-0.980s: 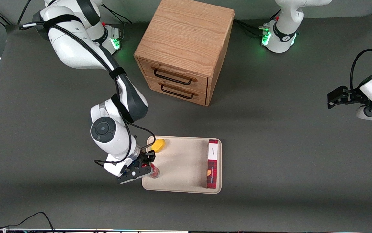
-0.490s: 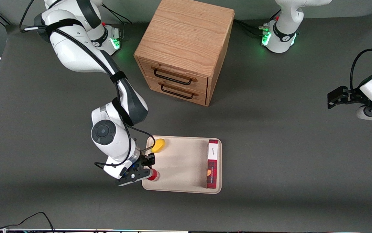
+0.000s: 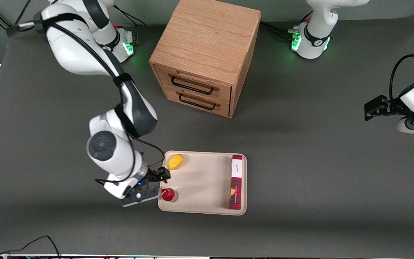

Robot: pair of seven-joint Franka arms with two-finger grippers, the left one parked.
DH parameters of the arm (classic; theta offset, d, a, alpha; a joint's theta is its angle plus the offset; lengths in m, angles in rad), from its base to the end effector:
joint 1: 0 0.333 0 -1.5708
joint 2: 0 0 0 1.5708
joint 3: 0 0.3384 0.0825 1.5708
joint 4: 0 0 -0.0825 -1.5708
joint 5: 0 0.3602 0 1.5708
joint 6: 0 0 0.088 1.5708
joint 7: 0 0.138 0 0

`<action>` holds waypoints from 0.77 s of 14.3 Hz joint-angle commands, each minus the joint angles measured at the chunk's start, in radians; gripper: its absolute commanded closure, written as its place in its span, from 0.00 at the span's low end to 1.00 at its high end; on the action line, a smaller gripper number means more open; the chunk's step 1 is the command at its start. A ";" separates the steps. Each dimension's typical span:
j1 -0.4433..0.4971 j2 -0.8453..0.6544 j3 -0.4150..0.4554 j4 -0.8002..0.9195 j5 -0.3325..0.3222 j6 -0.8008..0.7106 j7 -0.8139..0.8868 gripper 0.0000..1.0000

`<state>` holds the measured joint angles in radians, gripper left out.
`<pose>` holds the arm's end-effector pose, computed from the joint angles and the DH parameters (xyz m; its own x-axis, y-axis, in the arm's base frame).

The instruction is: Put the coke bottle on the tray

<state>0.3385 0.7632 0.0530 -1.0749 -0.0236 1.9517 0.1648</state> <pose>0.7135 0.2781 0.3783 0.9709 0.2127 0.1104 0.2174 -0.9756 -0.0324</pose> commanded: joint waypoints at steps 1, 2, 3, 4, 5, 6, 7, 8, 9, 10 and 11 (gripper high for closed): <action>-0.058 -0.242 0.010 -0.220 0.027 -0.083 0.001 0.00; -0.068 -0.342 0.010 -0.331 0.025 -0.080 -0.001 0.00; -0.091 -0.432 0.010 -0.417 0.025 -0.080 -0.014 0.00; -0.117 -0.506 0.010 -0.484 0.025 -0.088 -0.048 0.00; -0.148 -0.577 0.011 -0.546 0.027 -0.106 -0.089 0.00; -0.180 -0.638 0.014 -0.595 0.027 -0.128 -0.123 0.00; -0.214 -0.695 0.016 -0.634 0.028 -0.145 -0.133 0.00; -0.234 -0.741 0.016 -0.666 0.031 -0.155 -0.131 0.00; -0.251 -0.784 0.014 -0.695 0.036 -0.162 -0.133 0.00; -0.281 -0.818 0.014 -0.717 0.037 -0.163 -0.133 0.00; -0.308 -0.843 0.016 -0.724 0.037 -0.172 -0.133 0.00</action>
<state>0.0793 0.0084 0.0578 -1.7112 -0.0142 1.7699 0.0554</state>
